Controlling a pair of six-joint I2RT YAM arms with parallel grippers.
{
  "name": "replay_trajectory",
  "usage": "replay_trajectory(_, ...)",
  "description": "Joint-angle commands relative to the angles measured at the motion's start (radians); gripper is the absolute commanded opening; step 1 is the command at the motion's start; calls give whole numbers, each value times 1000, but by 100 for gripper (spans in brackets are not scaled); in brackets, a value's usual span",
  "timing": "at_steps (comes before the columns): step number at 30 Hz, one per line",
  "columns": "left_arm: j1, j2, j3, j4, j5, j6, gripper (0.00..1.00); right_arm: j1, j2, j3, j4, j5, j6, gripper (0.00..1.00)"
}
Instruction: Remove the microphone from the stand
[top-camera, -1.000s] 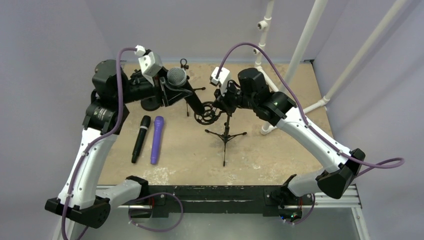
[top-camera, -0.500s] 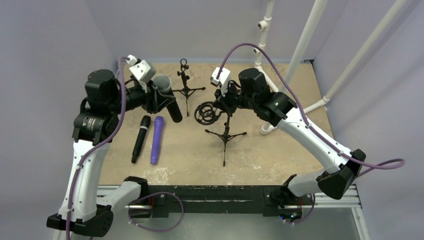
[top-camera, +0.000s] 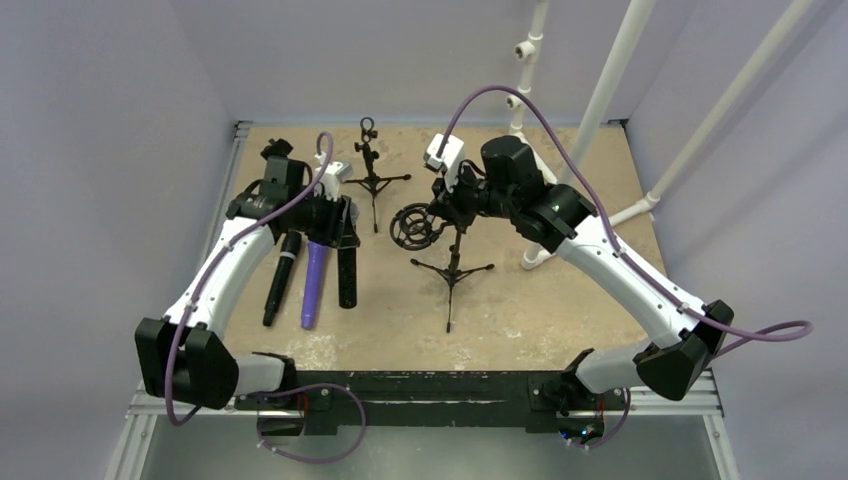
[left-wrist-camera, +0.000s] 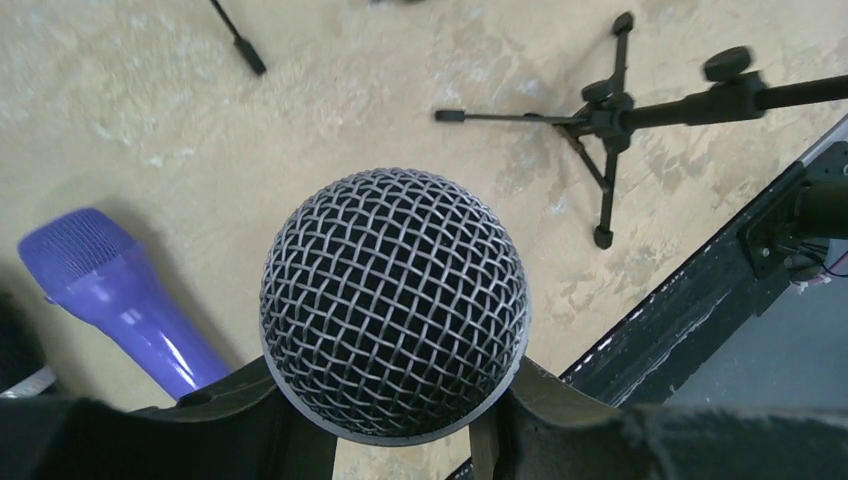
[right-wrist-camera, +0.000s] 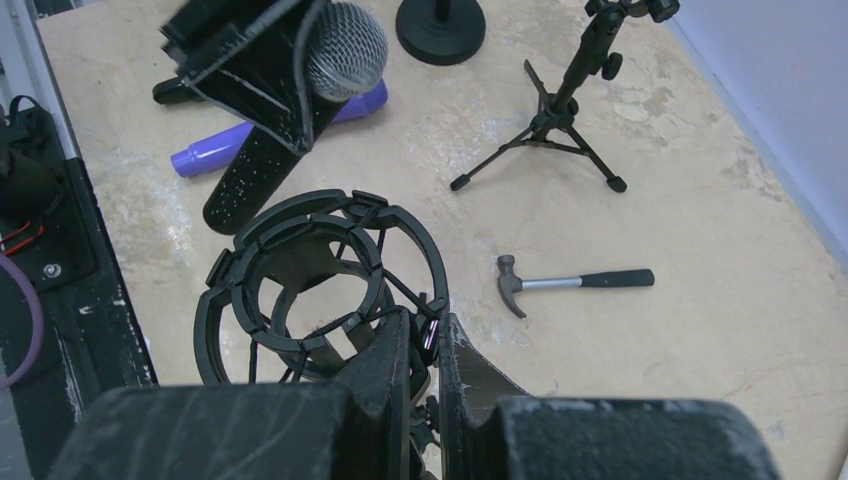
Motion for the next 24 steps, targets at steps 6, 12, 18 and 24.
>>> replay_trajectory(6, 8, 202, -22, 1, -38, -55, 5, -28, -22, -45, -143, -37, 2, 0)
replay_trajectory(12, 12, 345, 23, -28, -62, -65, 7, -35, -41, -58, -138, -90, 1, 0)
replay_trajectory(18, 21, 445, 79, -79, -86, -68, 13, -37, -54, -64, -137, -125, -1, 0)
replay_trajectory(24, 29, 508, 103, -104, -133, -64, 21, -38, -62, -74, -130, -147, 0, 0)
